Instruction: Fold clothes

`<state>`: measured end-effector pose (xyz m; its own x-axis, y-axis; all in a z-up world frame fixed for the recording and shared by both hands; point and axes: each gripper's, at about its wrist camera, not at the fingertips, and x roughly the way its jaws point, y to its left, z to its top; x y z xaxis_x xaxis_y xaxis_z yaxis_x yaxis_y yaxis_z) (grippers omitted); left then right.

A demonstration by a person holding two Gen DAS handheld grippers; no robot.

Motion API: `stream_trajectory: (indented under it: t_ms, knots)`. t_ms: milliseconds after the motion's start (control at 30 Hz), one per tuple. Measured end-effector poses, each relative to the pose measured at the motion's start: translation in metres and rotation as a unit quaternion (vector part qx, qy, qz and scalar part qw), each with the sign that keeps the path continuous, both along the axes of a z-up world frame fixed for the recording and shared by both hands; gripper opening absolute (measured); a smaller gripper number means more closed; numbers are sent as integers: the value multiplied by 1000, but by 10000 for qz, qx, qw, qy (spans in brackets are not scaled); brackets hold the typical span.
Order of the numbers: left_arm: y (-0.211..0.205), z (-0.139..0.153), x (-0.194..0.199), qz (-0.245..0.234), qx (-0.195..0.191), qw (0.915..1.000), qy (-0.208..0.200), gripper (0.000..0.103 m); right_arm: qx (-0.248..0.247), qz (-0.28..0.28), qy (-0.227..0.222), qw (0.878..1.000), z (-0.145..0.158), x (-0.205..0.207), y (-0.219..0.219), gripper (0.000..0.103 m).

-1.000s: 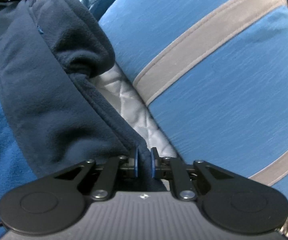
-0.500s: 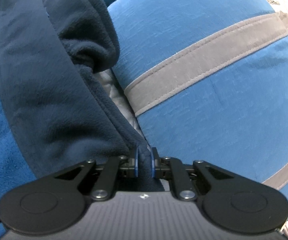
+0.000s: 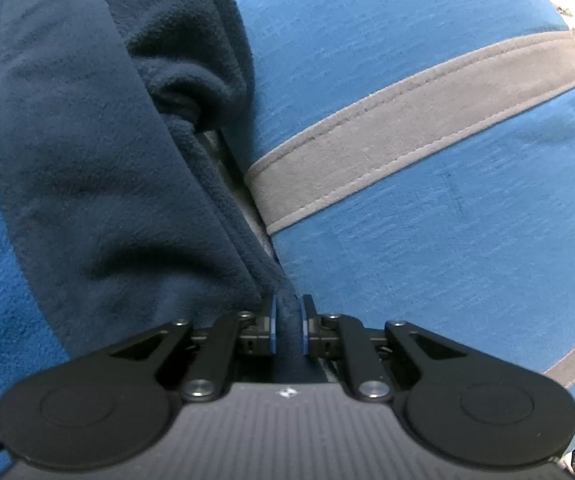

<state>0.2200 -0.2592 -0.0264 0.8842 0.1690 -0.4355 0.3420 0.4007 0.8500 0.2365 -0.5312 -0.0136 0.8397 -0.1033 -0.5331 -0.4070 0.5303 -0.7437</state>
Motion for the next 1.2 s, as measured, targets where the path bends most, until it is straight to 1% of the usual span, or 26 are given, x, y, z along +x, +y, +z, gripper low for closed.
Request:
stream_trajectory:
  t_ms: [167, 267, 400, 500, 600, 633, 667, 700, 733, 767, 800, 833, 867, 900, 933, 1000, 1067, 1100, 1200]
  knots:
    - [0, -2, 8, 86, -70, 9999, -34, 11, 8, -42, -7, 10000, 0, 4, -1, 10]
    - [-1, -2, 13, 91, -6, 9999, -73, 11, 29, -68, -11, 10000, 0, 6, -3, 10]
    - [-3, -2, 26, 178, -43, 9998, -72, 11, 48, -115, -28, 9999, 2, 12, -5, 10]
    - [-3, -5, 34, 220, -40, 9997, -59, 11, 52, -134, 12, 9999, 2, 17, -7, 10]
    - [-3, -5, 36, 246, -128, 9996, -60, 13, 65, -123, 105, 9998, 3, 19, -8, 12]
    - [-2, -4, 35, 214, -119, 9997, -67, 15, 70, -108, 123, 9998, 4, 19, -9, 15]
    - [-2, -3, 34, 183, -110, 9997, -74, 17, 79, -99, 131, 9998, 6, 19, -10, 33]
    - [-1, -2, 34, 151, -101, 9998, -81, 17, 105, -117, 102, 9998, 8, 18, -11, 39]
    - [-1, 0, 33, 164, -104, 9998, -93, 21, 146, -147, 105, 9997, 11, 17, -11, 49]
    - [-1, 2, 33, 198, -112, 9997, -107, 32, 187, -225, 111, 9995, 14, 17, -12, 63]
    - [-1, 6, 33, 269, -170, 9994, -146, 38, 239, -327, 88, 9991, 17, 18, -13, 72]
    - [-1, 11, 33, 358, -252, 9988, -197, 49, 293, -414, 50, 9987, 20, 18, -14, 88]
    - [0, 17, 32, 423, -379, 9982, -207, 61, 383, -492, 31, 9981, 25, 18, -15, 95]
    - [0, 22, 30, 462, -511, 9974, -219, 67, 477, -563, 26, 9973, 29, 19, -17, 97]
    - [1, 28, 28, 493, -634, 9965, -240, 76, 584, -597, 71, 9965, 34, 18, -19, 102]
    - [3, 38, 22, 509, -830, 9949, -247, 77, 637, -613, 71, 9961, 41, 14, -21, 103]
    - [3, 48, 15, 518, -1022, 9932, -203, 84, 638, -616, 54, 9960, 48, 9, -22, 103]
    - [4, 52, 12, 522, -1117, 9922, -181, 85, 652, -624, 49, 9959, 52, 7, -23, 103]
    - [7, 67, 0, 559, -1449, 9878, -92, 86, 983, -793, 137, 9919, 67, -2, -30, 103]
